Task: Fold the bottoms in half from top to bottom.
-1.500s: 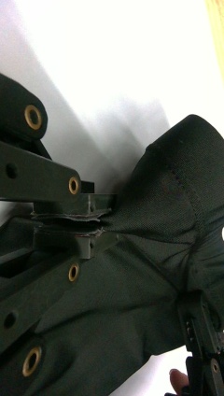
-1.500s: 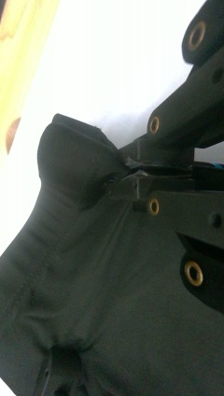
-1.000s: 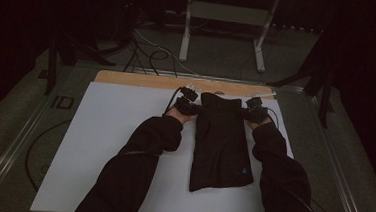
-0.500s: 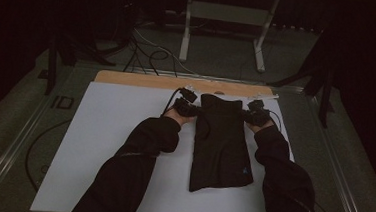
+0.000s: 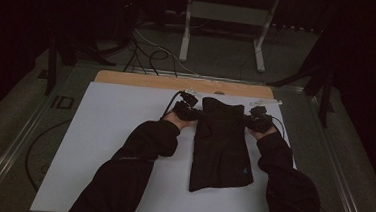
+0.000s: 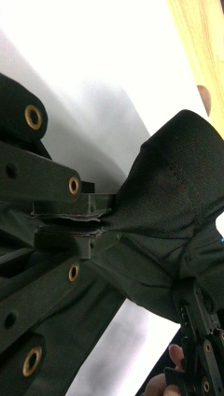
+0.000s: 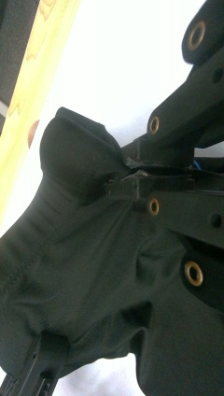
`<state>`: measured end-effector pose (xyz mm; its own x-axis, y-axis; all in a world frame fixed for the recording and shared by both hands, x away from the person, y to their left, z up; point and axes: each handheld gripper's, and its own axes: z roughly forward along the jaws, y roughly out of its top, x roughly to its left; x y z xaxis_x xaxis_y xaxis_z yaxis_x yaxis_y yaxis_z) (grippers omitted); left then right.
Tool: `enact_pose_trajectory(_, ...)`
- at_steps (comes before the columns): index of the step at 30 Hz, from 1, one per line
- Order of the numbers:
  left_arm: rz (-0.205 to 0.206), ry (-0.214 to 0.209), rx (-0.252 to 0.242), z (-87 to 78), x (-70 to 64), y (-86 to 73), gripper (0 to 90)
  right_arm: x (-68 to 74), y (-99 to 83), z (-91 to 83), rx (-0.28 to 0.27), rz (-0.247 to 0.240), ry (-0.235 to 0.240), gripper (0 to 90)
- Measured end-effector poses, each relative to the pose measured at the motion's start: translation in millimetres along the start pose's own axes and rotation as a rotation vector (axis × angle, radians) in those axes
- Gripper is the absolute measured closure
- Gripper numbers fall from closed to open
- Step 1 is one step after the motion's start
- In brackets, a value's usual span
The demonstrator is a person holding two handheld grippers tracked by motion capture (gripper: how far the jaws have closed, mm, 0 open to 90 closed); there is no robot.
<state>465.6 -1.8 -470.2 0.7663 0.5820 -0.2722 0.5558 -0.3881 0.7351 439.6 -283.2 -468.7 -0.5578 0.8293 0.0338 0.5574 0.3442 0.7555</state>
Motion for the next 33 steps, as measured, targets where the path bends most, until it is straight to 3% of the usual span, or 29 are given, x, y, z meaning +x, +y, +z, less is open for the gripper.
enact_pose_trajectory(15,0.017,-0.024,0.005,-7.3,-9.6,-8.5,85.6,10.1,-9.0,-14.2,-0.015,-0.005,0.016,86.8)
enact_pose_trajectory(19,0.001,-0.044,0.003,-9.4,-12.6,-11.4,85.6,12.5,-10.2,-17.4,-0.017,-0.008,0.018,86.8)
enact_pose_trajectory(33,0.026,-0.072,0.010,-18.2,-23.5,-19.0,85.6,20.9,-19.0,-28.6,-0.026,-0.002,0.038,86.8)
